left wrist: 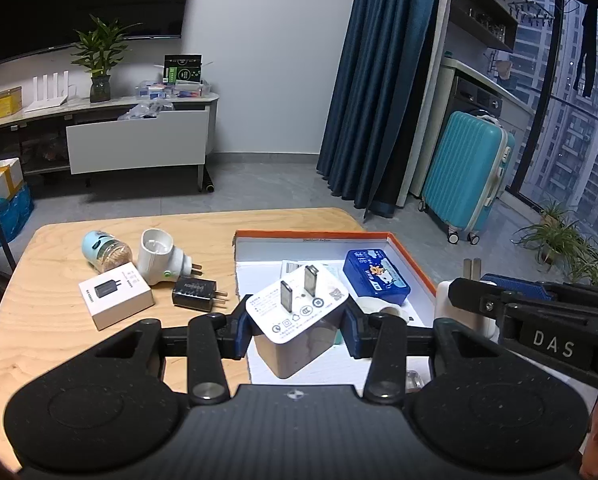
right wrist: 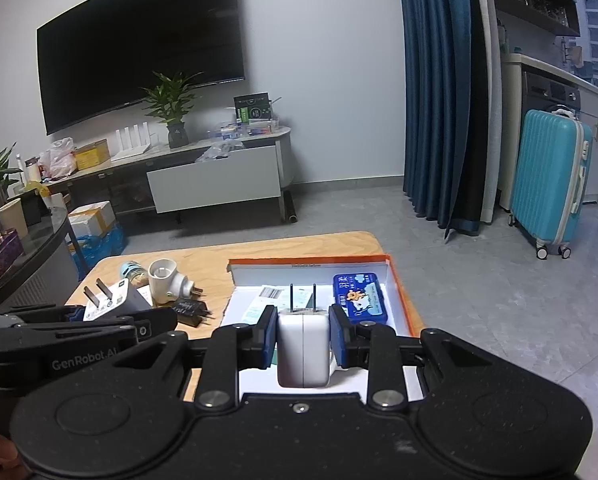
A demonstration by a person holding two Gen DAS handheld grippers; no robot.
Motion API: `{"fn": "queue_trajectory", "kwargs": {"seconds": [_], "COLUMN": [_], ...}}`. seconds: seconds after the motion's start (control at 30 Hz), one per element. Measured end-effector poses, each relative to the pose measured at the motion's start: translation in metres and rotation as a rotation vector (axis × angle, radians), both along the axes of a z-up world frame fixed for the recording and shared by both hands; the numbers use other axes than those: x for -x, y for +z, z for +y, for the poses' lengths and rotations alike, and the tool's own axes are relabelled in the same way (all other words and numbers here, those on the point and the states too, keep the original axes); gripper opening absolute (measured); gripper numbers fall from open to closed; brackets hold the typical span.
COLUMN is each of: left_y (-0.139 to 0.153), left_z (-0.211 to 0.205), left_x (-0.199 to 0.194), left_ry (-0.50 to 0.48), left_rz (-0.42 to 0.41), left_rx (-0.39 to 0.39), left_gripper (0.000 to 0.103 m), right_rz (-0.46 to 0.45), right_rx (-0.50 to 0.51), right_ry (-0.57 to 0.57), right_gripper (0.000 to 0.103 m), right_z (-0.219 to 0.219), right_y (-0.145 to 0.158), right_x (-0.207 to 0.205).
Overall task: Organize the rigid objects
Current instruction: 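Carry the white charger and small white plug over the white box, then release the small white plug into the box while left tool releases the white charger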
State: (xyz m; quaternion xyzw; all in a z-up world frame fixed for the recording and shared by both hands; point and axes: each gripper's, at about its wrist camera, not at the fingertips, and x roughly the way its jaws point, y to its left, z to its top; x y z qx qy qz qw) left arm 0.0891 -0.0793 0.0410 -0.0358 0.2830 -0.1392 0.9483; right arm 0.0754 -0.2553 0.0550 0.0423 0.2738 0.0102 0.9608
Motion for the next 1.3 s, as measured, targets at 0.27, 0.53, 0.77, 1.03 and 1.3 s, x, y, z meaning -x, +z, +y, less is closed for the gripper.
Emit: {"fn": "queue_trajectory", "kwargs": {"seconds": [0.27,0.53,0.77,1.03,1.3], "left_y": [-0.002,-0.004,-0.004,-0.006,-0.007], "left_z": [-0.004,-0.014,-0.023,-0.030,-0.035], "left_x": [-0.004,-0.009,-0.014,-0.020,-0.026], "left_ry": [-0.015,-0.034,-0.054,-0.068,-0.075], "left_rz": [0.004,0.009,0.011,0.013,0.013], "left_rx": [-0.002,-0.010,-0.015,-0.019,-0.019], "left_gripper": [0.044,0.044,0.044,0.044,0.044], "right_rz": [-0.001,-0.008,-0.009,-0.009,-0.009], "right_rx": [0.005,0.010,0.014,0.018,0.029], "right_ry": [-0.021,-0.043,-0.059,-0.071,-0.078], "right_gripper": [0.034,0.034,0.034,0.034,0.034], "right_z": [-0.009,-0.020,-0.028,-0.031,-0.031], "right_y": [-0.001,0.000,0.000,-0.002,-0.003], "right_x": [-0.002,-0.006,-0.011,-0.016,-0.020]}}
